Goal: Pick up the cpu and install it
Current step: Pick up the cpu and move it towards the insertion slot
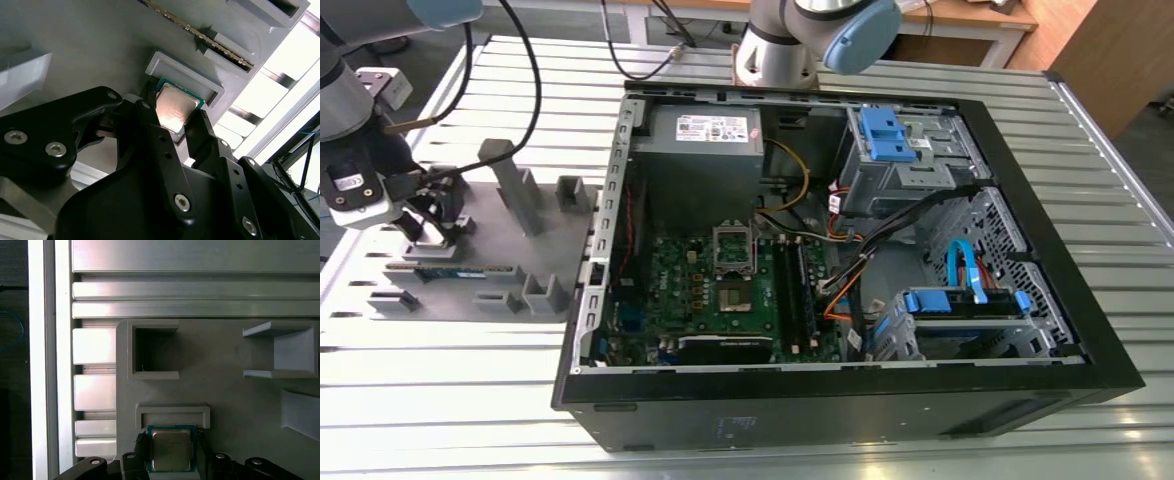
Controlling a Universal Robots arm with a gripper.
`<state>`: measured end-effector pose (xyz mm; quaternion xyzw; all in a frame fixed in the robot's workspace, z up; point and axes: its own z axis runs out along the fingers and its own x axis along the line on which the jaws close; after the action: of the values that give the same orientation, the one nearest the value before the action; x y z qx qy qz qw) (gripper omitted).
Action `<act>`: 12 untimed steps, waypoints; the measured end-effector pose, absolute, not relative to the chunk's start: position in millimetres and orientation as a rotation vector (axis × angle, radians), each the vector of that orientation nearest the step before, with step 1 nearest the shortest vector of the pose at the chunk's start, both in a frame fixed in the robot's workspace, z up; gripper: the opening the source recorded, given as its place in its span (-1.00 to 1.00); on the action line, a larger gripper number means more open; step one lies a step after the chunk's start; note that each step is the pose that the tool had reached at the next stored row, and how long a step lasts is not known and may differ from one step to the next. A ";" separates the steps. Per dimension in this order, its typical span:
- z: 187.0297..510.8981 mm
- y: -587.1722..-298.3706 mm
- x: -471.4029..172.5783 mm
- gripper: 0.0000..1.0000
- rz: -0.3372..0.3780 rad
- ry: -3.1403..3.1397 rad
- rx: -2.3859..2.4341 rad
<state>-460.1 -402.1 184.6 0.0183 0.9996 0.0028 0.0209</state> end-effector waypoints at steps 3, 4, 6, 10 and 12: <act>183.6 -402.0 -460.0 -0.06 0.009 3.099 0.057; 183.1 -402.0 -460.0 -0.06 0.009 3.099 0.057; 182.9 -402.1 -460.1 -0.06 0.009 3.099 0.057; 182.7 -402.0 -460.0 -0.06 0.009 3.099 0.057; 182.7 -402.0 -460.0 -0.04 0.009 3.099 0.057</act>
<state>-460.0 -402.0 182.7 0.0183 0.9996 0.0029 0.0210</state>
